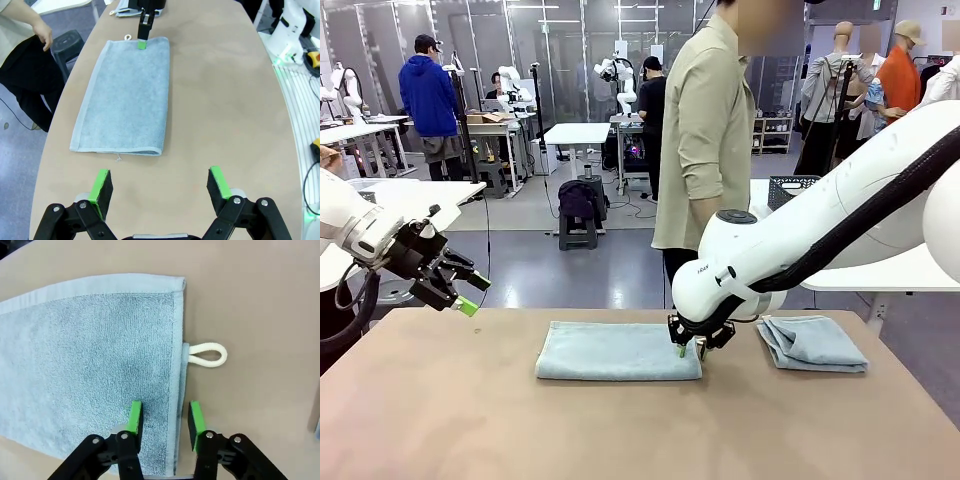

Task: Fold the towels and place them in the basket.
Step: When a person lays out a Towel with hook on the table, fold it in half twice.

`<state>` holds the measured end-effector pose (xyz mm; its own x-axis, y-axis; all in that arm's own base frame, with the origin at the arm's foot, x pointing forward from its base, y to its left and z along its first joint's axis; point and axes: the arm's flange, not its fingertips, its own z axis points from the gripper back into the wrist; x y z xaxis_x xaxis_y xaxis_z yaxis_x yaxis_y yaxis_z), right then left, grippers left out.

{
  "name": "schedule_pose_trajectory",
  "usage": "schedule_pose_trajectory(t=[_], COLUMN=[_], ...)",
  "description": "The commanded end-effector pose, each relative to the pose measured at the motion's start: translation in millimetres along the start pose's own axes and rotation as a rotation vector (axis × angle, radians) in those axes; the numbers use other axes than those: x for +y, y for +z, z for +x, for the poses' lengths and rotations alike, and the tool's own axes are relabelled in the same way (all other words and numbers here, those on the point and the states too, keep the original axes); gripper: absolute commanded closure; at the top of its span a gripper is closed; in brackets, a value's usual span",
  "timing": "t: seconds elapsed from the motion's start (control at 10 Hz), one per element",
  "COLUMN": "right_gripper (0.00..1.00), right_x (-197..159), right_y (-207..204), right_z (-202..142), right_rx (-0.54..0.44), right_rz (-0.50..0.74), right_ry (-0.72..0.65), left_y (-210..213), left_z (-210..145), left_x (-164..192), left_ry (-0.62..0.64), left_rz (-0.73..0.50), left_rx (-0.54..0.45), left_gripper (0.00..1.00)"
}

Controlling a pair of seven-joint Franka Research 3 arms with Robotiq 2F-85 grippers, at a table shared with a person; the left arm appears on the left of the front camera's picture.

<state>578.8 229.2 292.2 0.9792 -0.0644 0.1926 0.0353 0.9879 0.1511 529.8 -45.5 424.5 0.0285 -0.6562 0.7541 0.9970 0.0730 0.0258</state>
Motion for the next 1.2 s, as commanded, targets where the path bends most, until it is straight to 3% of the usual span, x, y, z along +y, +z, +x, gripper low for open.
schedule_pose_trajectory(t=[0.0,0.4,1.1], right_gripper=[0.63,1.00,1.00], right_x=[6.4,6.6,0.3], right_y=[-4.8,-5.9,8.8], right_z=[2.8,2.7,2.3], right_rx=[-0.018,-0.013,-0.030], right_rz=[-0.037,-0.044,-0.063], right_ry=[-0.032,-0.032,0.014], left_y=[1.9,1.9,1.9], left_z=[0.0,0.0,0.0], left_x=[-1.2,-1.2,-1.2], left_ry=[-0.006,-0.006,-0.006], left_rz=[-0.001,-0.001,-0.001], left_rx=[0.006,0.006,0.006], left_gripper=[0.04,0.04,0.04])
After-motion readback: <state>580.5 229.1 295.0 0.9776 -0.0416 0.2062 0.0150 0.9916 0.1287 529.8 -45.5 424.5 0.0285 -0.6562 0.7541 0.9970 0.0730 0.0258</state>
